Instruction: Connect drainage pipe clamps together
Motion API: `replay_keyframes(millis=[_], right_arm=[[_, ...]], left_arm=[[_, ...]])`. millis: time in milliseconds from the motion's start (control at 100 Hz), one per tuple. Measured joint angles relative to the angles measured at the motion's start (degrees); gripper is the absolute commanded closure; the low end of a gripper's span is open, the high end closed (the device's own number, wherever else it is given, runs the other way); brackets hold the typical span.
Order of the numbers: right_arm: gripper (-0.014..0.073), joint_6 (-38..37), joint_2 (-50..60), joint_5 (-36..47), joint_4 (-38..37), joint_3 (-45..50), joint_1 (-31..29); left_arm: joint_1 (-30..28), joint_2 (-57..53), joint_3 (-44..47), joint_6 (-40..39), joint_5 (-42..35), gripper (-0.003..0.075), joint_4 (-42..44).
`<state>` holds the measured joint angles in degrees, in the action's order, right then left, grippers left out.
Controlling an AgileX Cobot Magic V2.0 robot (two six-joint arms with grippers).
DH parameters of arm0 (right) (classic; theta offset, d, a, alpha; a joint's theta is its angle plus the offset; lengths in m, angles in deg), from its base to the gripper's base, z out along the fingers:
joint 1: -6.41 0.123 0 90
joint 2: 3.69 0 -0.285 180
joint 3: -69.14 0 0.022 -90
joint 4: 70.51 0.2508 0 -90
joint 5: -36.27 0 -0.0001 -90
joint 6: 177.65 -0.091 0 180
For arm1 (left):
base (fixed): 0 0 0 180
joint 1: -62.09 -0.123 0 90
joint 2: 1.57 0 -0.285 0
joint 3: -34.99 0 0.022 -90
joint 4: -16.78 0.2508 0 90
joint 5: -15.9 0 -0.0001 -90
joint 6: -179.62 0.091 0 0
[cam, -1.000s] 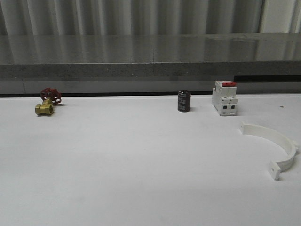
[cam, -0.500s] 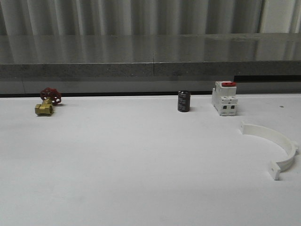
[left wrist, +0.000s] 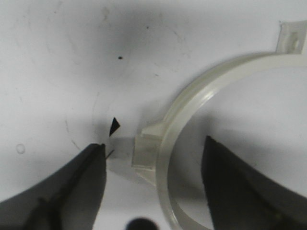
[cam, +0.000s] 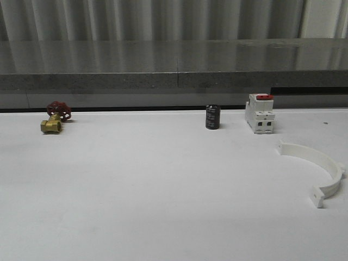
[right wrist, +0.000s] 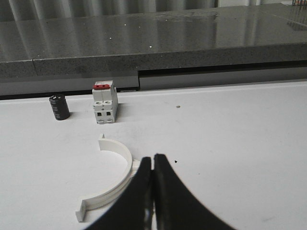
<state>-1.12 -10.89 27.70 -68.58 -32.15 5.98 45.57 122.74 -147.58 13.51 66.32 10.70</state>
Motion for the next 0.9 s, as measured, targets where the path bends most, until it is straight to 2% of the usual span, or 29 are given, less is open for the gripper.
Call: replay_keyframes(millis=[100, 240, 600, 720, 900], right_arm=[[0.0661, 0.0, 0.0, 0.0, 0.0, 0.0, 0.0], [0.0661, 0.0, 0.0, 0.0, 0.0, 0.0, 0.0], [0.0661, 0.0, 0.0, 0.0, 0.0, 0.0, 0.0], [0.0661, 0.0, 0.0, 0.0, 0.0, 0.0, 0.0], [0.0661, 0.0, 0.0, 0.0, 0.0, 0.0, 0.0]], left_arm=[[0.0, 0.0, 0.0, 0.0, 0.4, 0.0567, 0.0], [0.0, 0.0, 0.0, 0.0, 1.3, 0.0657, 0.0], [1.6, -3.3, 0.0, 0.0, 5.0, 0.0661, -1.3], [4.5, -7.0, 0.0, -0.3, 6.8, 0.0661, -1.5], [11.5, -12.4, 0.0, -5.4, 8.6, 0.066, -1.6]])
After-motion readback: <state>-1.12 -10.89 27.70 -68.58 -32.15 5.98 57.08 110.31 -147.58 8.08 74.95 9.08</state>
